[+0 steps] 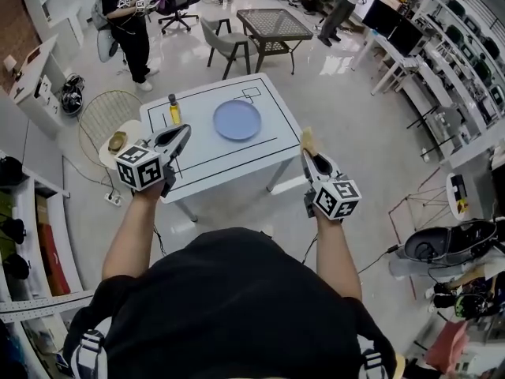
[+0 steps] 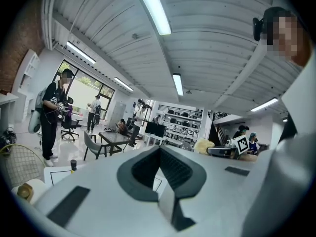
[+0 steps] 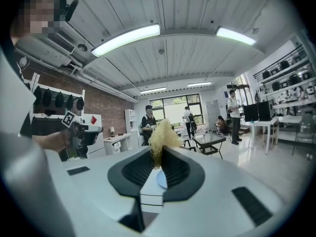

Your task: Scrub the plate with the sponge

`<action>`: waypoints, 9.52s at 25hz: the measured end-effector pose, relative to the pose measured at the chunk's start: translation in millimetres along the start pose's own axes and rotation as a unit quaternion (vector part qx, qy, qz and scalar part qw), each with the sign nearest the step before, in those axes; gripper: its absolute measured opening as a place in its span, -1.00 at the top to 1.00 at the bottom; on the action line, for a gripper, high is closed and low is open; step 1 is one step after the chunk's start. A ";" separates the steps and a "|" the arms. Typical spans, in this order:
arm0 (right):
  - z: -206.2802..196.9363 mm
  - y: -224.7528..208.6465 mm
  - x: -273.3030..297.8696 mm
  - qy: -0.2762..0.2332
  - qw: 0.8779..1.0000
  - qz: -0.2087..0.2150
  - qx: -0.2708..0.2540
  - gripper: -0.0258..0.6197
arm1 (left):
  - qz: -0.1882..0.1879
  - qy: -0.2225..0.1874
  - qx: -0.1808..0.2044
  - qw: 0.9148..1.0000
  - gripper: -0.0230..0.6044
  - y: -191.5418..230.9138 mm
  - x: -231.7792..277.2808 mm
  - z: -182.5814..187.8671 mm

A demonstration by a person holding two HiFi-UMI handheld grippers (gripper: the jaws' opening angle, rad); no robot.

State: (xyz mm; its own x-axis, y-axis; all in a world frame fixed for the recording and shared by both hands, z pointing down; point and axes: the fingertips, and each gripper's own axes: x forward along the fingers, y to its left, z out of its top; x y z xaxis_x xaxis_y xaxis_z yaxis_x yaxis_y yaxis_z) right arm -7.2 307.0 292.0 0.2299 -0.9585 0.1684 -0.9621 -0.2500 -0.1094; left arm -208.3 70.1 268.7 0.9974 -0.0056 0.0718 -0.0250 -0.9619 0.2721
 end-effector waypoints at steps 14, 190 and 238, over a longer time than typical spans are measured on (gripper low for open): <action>-20.0 -67.3 62.1 0.042 0.999 0.034 0.006 0.77 | 0.033 0.017 -0.018 0.999 0.90 23.7 67.6 -18.2; -213.2 -78.6 486.2 0.352 0.826 0.402 -0.180 0.76 | 0.224 0.162 -0.318 0.907 0.90 248.5 228.4 -251.0; -353.8 -31.1 435.9 0.424 0.648 0.539 -0.331 0.75 | 0.153 0.318 -0.422 0.835 0.45 227.9 284.3 -410.5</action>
State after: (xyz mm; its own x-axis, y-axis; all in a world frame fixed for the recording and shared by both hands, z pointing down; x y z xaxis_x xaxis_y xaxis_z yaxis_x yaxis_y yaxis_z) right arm 70.9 -54.6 715.3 -0.5204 -0.0368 0.8531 -0.4135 0.8850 -0.2140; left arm 41.8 -38.6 745.1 0.7051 0.1880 0.6837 -0.5786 -0.4048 0.7081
